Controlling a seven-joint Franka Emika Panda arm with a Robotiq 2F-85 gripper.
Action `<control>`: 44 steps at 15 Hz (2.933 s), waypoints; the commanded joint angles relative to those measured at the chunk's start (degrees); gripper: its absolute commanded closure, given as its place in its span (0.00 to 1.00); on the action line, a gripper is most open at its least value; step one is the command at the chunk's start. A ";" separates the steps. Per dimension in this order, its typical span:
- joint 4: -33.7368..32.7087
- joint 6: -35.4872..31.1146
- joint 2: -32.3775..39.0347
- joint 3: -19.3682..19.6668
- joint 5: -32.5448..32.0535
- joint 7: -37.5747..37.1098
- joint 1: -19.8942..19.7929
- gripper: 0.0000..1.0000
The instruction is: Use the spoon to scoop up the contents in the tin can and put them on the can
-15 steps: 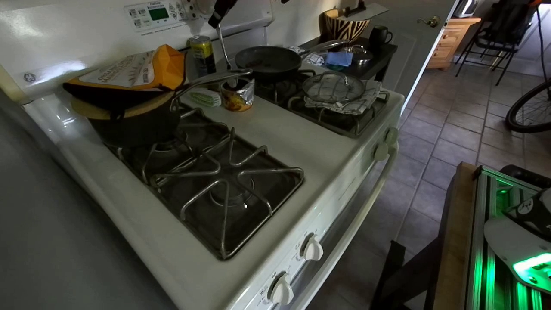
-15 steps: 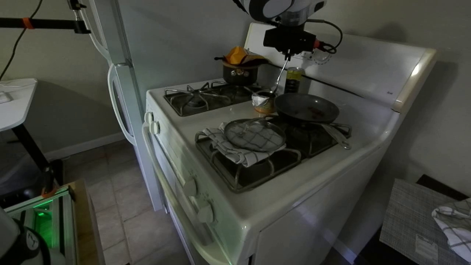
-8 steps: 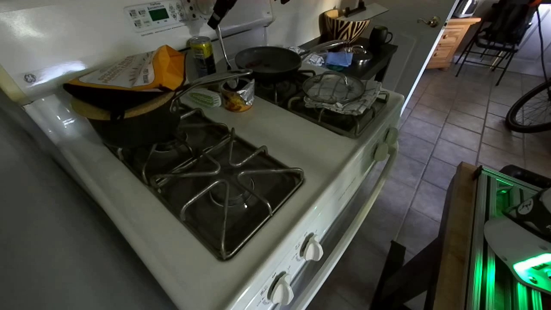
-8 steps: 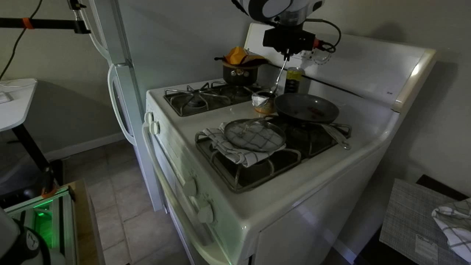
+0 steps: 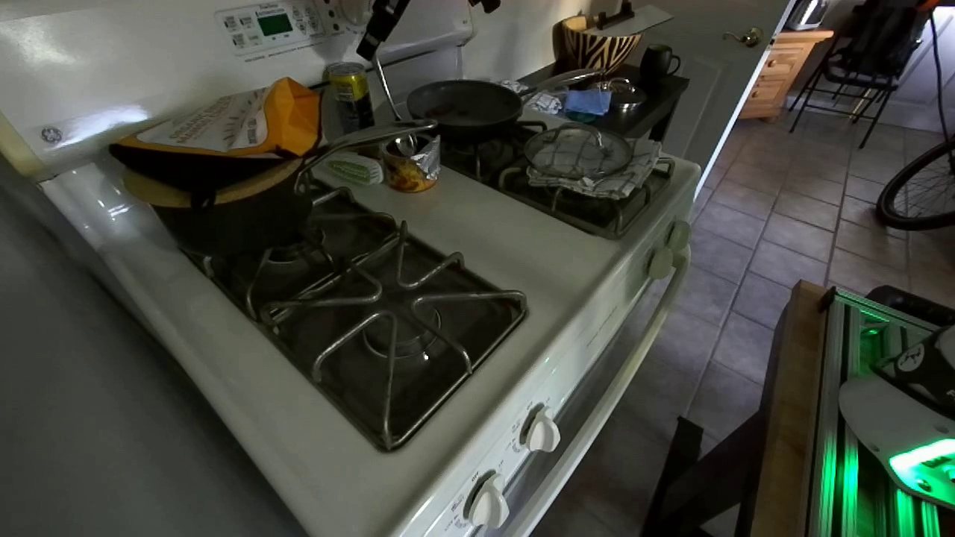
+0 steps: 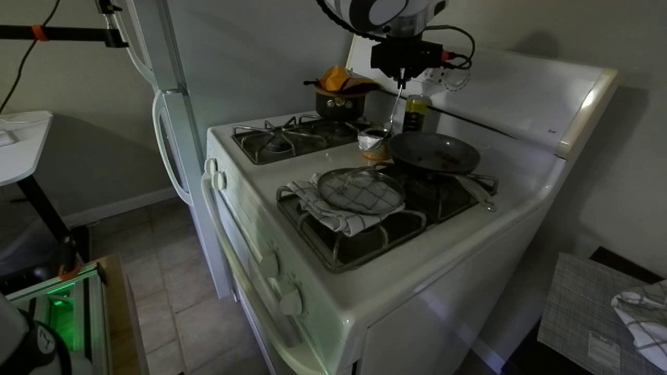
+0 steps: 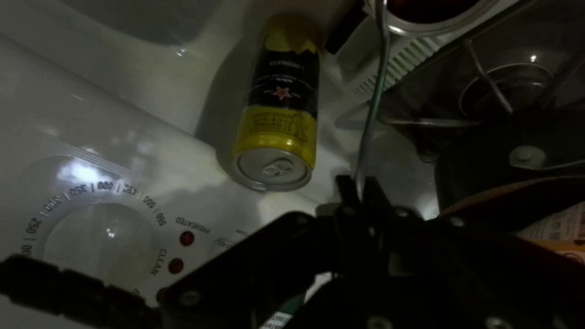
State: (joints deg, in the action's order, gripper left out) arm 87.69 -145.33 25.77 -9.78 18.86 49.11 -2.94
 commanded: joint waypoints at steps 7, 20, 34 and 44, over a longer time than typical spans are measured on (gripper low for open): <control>0.17 -9.22 5.54 -8.06 3.31 4.35 -3.89 0.98; -0.90 3.25 9.24 -13.93 34.73 17.14 -15.88 0.98; -2.42 18.68 10.66 -1.27 53.58 24.10 -10.70 0.98; -2.95 26.37 11.83 3.61 60.29 27.33 -9.60 0.98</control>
State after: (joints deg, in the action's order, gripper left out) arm 86.05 -122.18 36.39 -8.14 76.73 75.18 -13.43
